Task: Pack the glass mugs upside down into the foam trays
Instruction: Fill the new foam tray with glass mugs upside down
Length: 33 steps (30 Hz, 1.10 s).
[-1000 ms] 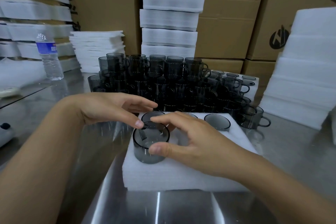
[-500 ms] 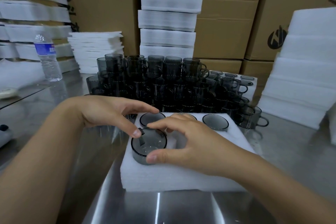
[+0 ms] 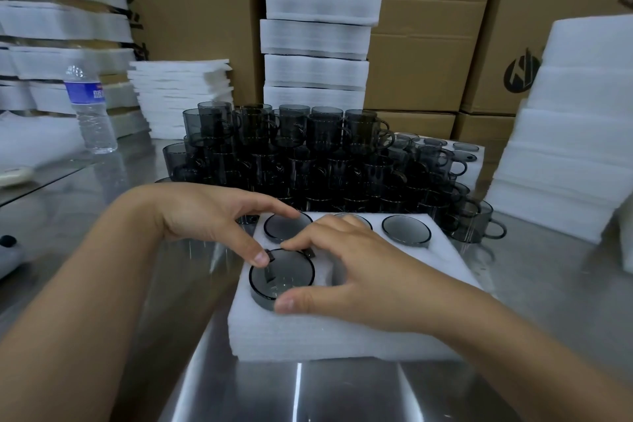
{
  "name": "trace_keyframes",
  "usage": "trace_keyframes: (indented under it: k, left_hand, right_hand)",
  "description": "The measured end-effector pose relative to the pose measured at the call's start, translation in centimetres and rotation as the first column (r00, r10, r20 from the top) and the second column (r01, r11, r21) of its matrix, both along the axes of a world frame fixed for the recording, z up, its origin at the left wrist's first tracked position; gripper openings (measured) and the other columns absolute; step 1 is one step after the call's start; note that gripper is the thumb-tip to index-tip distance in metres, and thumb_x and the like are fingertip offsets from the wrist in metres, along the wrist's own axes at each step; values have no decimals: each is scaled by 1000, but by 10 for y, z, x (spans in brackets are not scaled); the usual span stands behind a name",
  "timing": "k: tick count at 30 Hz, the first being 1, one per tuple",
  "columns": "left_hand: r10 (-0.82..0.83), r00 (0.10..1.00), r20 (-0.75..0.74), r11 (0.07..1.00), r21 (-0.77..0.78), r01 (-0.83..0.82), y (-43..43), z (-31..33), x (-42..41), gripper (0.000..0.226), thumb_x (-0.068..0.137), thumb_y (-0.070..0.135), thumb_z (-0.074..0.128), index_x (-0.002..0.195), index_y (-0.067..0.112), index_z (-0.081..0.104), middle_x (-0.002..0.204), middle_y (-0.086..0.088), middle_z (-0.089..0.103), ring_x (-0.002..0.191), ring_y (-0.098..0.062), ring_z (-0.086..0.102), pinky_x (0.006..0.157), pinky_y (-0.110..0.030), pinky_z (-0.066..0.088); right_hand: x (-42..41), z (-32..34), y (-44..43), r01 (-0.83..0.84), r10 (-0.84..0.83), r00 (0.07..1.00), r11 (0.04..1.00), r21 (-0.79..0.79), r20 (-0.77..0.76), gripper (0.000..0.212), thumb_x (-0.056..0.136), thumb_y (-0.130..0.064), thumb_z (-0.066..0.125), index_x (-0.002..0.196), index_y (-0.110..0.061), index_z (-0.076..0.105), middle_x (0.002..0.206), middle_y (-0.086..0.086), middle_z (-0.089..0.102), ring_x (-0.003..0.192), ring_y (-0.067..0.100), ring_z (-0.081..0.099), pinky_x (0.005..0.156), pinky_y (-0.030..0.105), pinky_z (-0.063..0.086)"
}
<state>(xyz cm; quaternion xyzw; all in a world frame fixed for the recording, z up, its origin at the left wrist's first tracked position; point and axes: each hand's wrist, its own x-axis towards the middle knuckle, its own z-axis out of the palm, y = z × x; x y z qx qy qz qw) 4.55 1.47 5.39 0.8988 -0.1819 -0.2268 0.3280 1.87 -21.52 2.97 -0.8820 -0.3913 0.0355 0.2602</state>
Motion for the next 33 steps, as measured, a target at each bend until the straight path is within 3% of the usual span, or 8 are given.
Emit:
trace_keyframes:
  k: [7,15,20,27,33]
  left_hand:
    - [-9,1000,14,998,70,8,-3,-1,2,85,52,52,84,129,52,47,137,32,42,131,5,36,113,-38,33]
    - [-96,995,-27,986,138,99,-3,-3,4,90,51,57,80,131,58,39,143,40,18,140,5,15,117,-36,23]
    - [-139,988,-60,985,93,145,-7,-1,3,82,53,54,82,122,66,40,137,43,26,134,10,26,115,-33,29]
    - [-89,996,18,994,65,88,-9,-5,3,90,53,54,78,134,43,43,144,24,32,137,0,27,116,-40,26]
    - [-46,998,35,997,58,44,-8,-4,2,80,52,67,78,126,52,49,138,30,41,132,6,34,114,-37,29]
  right_hand:
    - [-1,0,1,-16,16,1000,999,-28,10,60,74,-63,64,128,-39,52,117,-25,41,114,-1,28,103,20,25]
    - [6,-2,-1,-18,18,1000,1000,4,-10,56,78,-56,65,129,-36,57,117,-27,44,115,-2,30,101,15,23]
    - [8,-2,-1,-29,29,1000,1000,-2,9,58,77,-56,67,129,-36,57,119,-25,44,114,0,29,99,15,23]
    - [8,-7,-5,-44,42,997,999,22,57,59,79,-61,61,132,-37,53,123,-25,42,115,-2,28,104,23,25]
    - [9,-8,-9,-38,32,998,992,123,46,47,77,-59,64,121,-40,60,119,-29,43,113,-12,35,94,9,29]
